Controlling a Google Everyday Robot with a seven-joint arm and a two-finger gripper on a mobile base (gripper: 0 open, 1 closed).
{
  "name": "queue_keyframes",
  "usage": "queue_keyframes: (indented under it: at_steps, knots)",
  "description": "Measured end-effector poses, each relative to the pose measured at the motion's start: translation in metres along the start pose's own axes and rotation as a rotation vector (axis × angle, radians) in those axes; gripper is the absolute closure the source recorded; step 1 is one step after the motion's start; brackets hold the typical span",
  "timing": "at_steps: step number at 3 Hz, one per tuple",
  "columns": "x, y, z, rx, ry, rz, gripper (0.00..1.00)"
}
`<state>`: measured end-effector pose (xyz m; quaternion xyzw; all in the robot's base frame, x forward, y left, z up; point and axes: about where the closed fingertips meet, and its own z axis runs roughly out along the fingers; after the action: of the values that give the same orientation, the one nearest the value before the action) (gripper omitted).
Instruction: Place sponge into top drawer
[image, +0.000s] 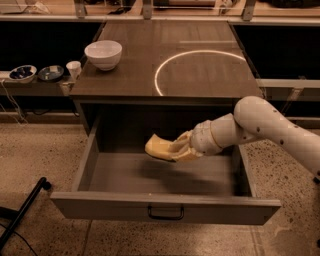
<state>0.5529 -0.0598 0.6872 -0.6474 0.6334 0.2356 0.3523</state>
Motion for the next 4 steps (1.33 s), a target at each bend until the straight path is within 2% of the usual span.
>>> queue_keyframes:
  at_steps: [1, 2, 3, 4]
  knots:
    - [0.025, 0.013, 0.02, 0.012, 0.058, -0.02, 0.84]
    - [0.041, 0.016, 0.031, 0.04, 0.059, 0.006, 0.61]
    - [0.041, 0.015, 0.032, 0.043, 0.059, 0.006, 0.38]
    - [0.04, 0.015, 0.031, 0.041, 0.061, 0.004, 0.08]
